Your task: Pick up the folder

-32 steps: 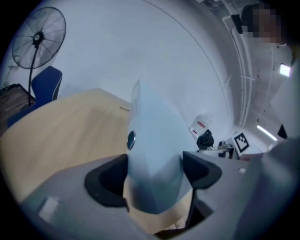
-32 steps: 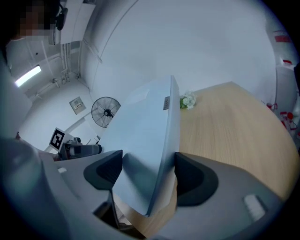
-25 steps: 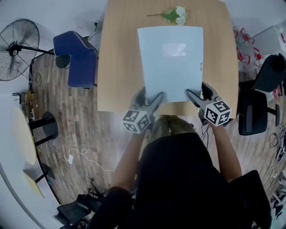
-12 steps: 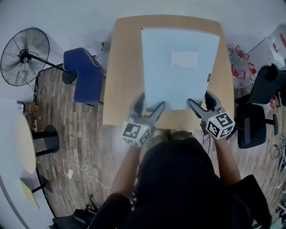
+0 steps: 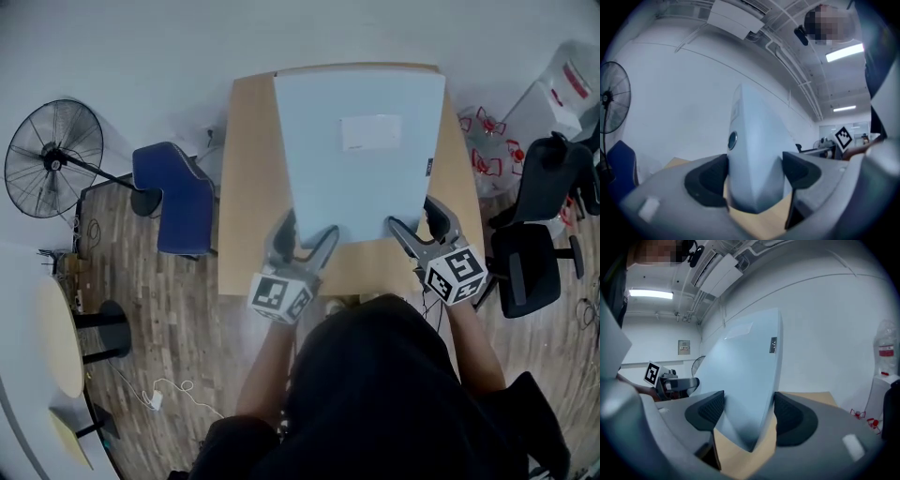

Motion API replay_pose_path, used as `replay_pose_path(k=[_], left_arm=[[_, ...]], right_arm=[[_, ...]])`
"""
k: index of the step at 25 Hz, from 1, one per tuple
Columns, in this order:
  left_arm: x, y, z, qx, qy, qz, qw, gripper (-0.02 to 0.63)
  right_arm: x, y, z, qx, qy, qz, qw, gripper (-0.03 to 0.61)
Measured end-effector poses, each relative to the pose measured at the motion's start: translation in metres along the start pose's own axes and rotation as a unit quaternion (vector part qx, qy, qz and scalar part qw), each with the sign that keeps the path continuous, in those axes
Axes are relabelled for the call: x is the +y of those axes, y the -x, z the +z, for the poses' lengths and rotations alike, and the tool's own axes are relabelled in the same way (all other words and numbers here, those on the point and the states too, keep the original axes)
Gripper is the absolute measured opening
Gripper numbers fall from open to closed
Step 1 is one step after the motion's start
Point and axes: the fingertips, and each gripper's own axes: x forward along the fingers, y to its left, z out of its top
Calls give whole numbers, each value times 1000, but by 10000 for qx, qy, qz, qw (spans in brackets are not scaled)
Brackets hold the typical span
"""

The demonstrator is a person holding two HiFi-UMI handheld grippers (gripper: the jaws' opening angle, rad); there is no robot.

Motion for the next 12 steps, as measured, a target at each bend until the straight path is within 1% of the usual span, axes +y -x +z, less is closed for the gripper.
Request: replay_pose_path(k=[2, 6, 8, 12], left_arm=[[0, -4, 10, -172, -17, -19, 9998, 373], [7, -6, 23, -440, 214, -108, 9987, 364], [9, -8, 24, -486, 256, -151, 9984, 364], [9, -12, 33, -612, 209, -158, 9978, 362]], right_arm=[[-3, -1, 6, -95, -29, -79, 9999, 330], [-3, -1, 18, -391, -220, -36, 9990, 321], [-3, -1, 25, -503, -142, -44, 9986, 321], [-5, -1, 38, -612, 159, -41, 9980, 314]])
